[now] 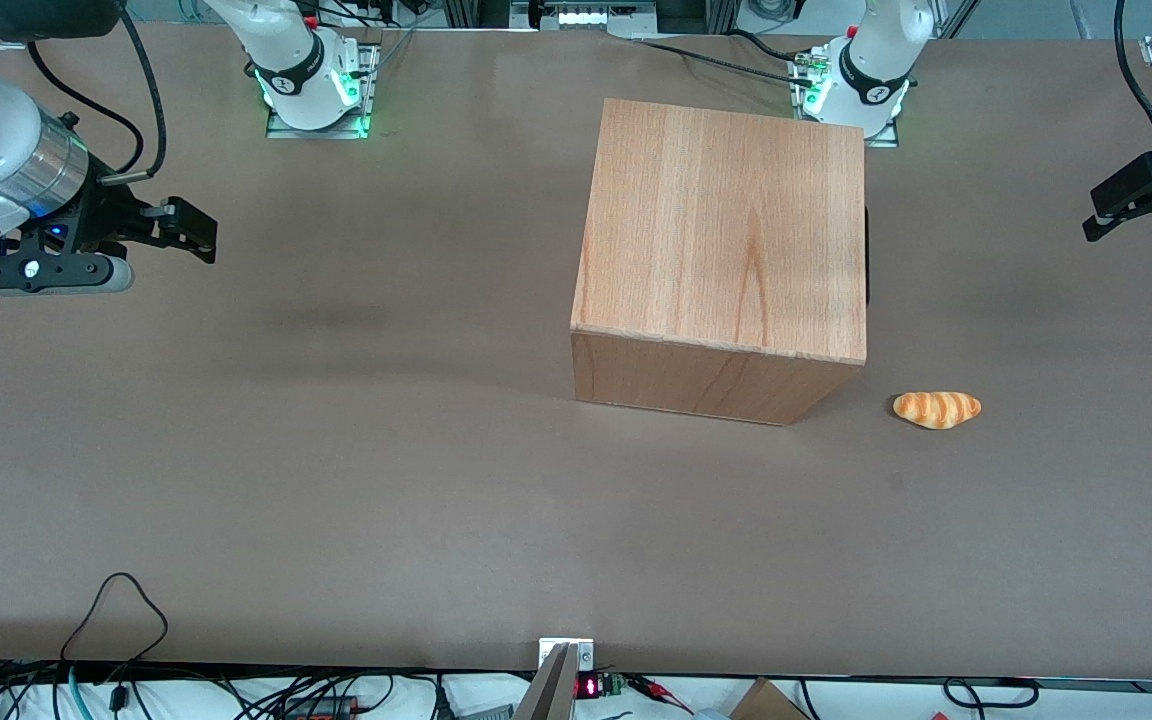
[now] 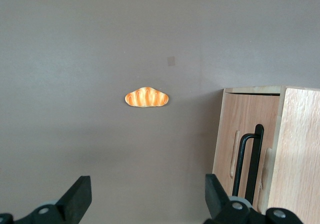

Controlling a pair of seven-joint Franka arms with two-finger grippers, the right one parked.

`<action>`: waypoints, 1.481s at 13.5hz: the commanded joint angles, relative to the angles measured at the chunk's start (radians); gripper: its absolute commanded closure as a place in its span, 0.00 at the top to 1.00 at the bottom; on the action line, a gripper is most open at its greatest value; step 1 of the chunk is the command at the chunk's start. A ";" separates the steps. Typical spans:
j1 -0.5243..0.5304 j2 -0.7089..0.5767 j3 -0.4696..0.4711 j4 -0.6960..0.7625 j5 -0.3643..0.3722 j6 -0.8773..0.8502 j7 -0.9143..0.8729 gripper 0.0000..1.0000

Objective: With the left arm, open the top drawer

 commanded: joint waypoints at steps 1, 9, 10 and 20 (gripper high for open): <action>-0.012 -0.004 0.005 0.018 -0.005 -0.028 -0.005 1.00; -0.019 0.005 0.002 -0.003 -0.018 -0.045 -0.010 1.00; -0.021 0.004 0.002 -0.022 -0.031 -0.043 -0.010 1.00; -0.024 0.004 -0.043 -0.229 -0.177 0.076 -0.007 1.00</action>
